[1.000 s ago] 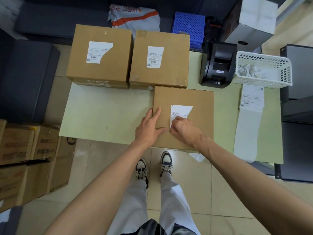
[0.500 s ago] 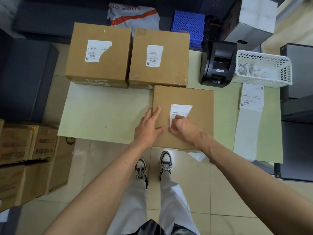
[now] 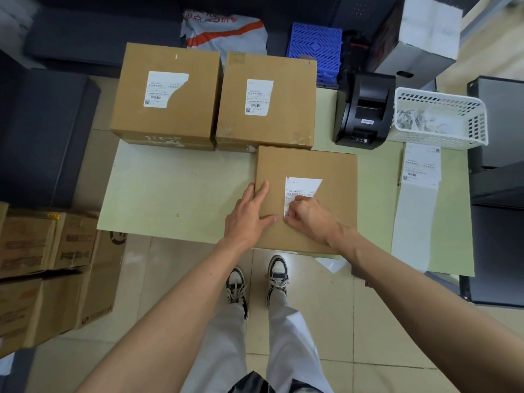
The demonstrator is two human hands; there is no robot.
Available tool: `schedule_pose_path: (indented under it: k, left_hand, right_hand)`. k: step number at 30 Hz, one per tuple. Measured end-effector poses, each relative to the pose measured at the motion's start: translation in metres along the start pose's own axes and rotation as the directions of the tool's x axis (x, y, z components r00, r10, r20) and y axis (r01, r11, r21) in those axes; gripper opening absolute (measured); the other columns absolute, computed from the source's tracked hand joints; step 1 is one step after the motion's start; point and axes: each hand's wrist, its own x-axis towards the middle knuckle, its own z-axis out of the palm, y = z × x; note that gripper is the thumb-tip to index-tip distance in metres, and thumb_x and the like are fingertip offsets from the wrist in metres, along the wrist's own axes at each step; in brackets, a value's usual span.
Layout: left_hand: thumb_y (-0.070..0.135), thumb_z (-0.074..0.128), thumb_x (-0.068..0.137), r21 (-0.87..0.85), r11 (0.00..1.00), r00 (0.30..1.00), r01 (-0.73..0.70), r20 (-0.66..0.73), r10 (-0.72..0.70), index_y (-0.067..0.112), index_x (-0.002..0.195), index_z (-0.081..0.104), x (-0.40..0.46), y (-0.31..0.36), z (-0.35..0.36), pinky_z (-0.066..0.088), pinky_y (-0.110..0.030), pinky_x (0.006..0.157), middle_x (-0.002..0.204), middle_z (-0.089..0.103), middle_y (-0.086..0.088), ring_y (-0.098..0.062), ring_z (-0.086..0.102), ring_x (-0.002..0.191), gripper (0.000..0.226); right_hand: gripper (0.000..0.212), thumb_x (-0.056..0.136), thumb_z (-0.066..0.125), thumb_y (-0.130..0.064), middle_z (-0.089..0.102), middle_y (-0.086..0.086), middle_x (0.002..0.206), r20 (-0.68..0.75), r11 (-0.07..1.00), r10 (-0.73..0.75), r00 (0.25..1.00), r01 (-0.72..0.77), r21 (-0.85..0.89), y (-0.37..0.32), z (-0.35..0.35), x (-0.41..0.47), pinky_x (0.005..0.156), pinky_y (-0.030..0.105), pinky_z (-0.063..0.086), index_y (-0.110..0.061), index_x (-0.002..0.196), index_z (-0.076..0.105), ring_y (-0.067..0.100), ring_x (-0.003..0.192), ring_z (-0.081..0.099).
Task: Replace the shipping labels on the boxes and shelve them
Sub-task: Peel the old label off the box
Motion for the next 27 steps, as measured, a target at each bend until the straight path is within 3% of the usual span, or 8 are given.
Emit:
schedule_pose_path:
  k: [27]
  left_hand:
    - [0.047,0.069,0.092,-0.016,1.0,1.0,-0.01,-0.009,0.01,0.044,0.159,0.011,0.0007,-0.0007,0.0011,0.043,-0.047,0.105,0.169,0.009,0.004,-0.023,0.027,0.15,0.089]
  right_hand:
    - [0.027,0.095,0.054,-0.025,0.061,0.016,0.096,0.079,1.0,-0.006,0.997,0.008,-0.026,0.0002,-0.0039,0.0091,0.08,0.044,0.049,-0.002,0.086,0.063,0.034,0.087,0.06]
